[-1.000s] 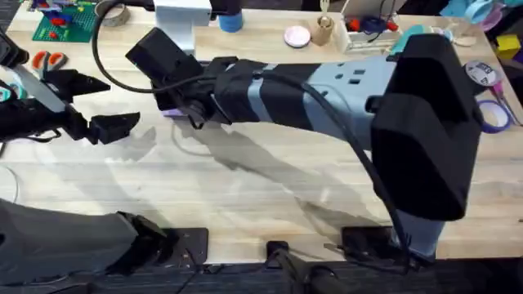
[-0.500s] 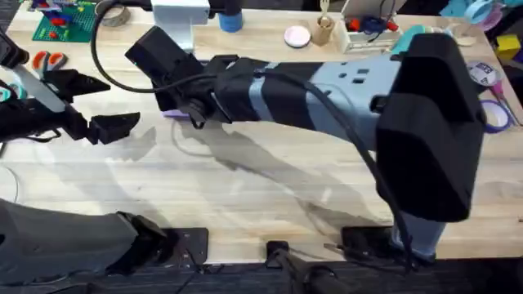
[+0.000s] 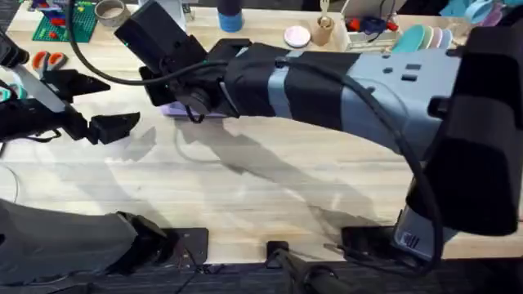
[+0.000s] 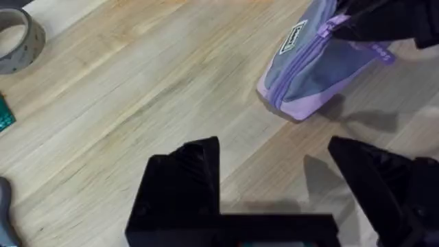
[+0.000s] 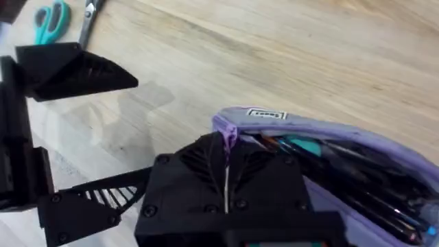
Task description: Unzip the bag, pick up the pens from the table one at a time and place them inside, then zip the bag closed.
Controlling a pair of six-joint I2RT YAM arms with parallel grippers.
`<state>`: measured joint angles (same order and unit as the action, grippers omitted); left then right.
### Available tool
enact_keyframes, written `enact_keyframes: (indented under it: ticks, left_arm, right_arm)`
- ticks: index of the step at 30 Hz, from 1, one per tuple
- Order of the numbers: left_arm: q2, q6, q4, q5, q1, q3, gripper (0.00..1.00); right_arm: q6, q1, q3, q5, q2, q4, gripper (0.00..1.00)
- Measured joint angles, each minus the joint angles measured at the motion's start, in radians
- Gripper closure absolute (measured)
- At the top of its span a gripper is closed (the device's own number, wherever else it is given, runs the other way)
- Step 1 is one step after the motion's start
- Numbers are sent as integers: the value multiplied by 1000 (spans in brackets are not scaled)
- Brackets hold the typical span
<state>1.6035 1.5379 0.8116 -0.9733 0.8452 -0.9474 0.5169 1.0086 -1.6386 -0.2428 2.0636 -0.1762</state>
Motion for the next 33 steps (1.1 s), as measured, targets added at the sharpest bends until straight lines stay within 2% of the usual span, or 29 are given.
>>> enact_keyframes:
  ticks: [33]
  left_arm:
    - [0,0,0,-2,0,0,7]
  right_arm:
    - [-9,-17,0,24,0,8,973]
